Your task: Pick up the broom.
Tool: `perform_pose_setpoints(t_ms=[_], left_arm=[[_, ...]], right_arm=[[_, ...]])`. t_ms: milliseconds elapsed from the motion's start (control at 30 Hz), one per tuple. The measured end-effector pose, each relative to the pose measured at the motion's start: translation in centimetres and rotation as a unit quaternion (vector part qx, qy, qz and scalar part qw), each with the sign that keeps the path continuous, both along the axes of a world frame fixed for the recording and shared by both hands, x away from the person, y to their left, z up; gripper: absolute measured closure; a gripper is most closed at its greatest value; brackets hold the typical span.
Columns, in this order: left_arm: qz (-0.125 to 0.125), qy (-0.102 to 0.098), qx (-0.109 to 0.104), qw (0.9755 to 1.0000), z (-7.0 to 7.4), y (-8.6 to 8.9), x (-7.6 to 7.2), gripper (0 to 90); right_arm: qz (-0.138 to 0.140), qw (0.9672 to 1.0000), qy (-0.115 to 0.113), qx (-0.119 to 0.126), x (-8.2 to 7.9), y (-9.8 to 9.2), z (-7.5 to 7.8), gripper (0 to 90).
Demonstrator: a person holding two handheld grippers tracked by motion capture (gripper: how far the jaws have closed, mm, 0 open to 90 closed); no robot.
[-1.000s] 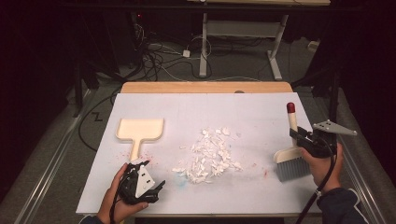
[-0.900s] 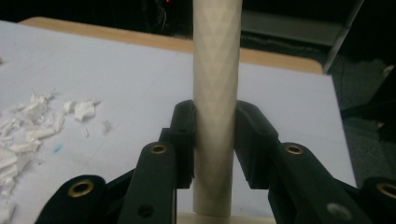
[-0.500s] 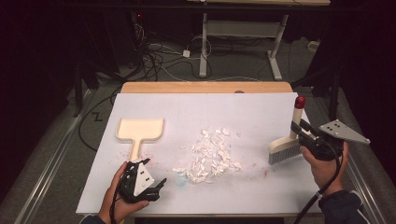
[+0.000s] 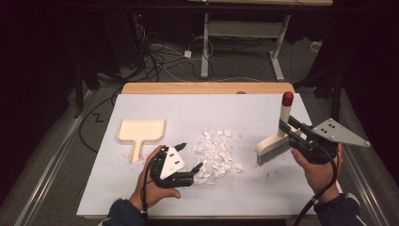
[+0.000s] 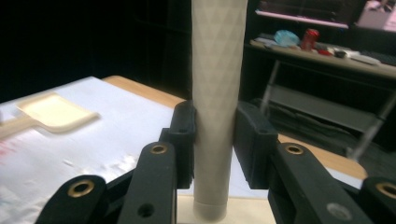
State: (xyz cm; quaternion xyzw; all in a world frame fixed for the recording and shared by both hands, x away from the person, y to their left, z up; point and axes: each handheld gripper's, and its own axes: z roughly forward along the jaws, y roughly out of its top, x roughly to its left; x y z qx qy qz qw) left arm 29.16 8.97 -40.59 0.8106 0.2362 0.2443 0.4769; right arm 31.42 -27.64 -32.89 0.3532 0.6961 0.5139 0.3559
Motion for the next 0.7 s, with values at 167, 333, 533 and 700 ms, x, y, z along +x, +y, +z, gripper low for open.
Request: perform_pose_setpoints(t_ms=[167,333,533,700], left_arm=[[-0.054,0.007,-0.035,0.9979,1.1,-3.9,0.2,21.5],[-0.068,0.015,-0.050,0.9963,1.4,-5.9,0.4,21.9],[-0.056,0.027,-0.032,0.9976,0.5,-6.7,0.7,33.5],[-0.068,0.048,-0.041,0.9957,0.1,-5.8,1.2,55.6]], right_arm=[[0.037,0.9992,-0.014,-0.002,-0.8,3.3,0.1,71.0],[0.073,0.9973,-0.007,-0.009,-1.3,6.5,-0.6,70.9],[0.103,0.9945,-0.003,-0.017,-2.0,9.6,-1.7,70.9],[0.118,0.9925,-0.003,-0.030,-2.5,11.1,-2.1,70.8]])
